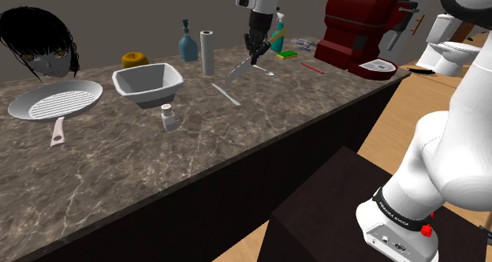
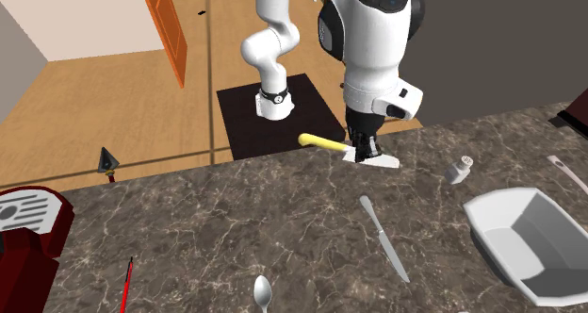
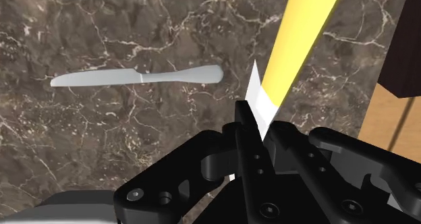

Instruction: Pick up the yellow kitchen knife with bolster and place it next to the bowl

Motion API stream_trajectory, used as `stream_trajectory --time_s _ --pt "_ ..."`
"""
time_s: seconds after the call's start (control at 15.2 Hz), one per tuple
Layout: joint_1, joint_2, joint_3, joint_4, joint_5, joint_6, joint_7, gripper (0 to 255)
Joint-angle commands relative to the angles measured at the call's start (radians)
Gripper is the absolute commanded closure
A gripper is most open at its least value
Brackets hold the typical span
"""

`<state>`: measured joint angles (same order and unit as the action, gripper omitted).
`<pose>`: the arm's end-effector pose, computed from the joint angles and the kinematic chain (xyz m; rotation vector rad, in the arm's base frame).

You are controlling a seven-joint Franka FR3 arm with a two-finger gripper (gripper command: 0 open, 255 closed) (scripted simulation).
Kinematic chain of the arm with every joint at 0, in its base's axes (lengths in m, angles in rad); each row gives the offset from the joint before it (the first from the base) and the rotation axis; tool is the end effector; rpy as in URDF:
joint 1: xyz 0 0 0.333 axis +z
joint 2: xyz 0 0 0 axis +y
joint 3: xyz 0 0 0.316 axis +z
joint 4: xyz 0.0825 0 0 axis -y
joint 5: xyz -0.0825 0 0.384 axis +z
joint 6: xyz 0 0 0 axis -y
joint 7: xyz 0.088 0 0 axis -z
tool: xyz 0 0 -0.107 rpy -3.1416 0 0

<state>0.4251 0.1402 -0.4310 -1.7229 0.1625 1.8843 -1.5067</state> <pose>0.6058 0.0209 0.5052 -2.3059 -2.0595 -0.1424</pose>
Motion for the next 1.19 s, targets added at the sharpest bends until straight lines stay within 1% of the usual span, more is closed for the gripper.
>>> stream_trajectory --time_s 0.0,0.4,0.66,0.73,1.12 --pt "0.022 0.011 0.017 0.011 0.001 0.005 0.041 255" --pt "0.091 0.06 0.069 0.074 0.005 0.002 0.165 255" --pt "0.133 0.112 0.101 0.143 0.011 -0.01 0.243 255" --pt "0.148 0.135 0.112 0.175 0.013 -0.016 0.271 255" --pt "0.15 0.143 0.114 0.105 0.02 0.061 0.262 255"
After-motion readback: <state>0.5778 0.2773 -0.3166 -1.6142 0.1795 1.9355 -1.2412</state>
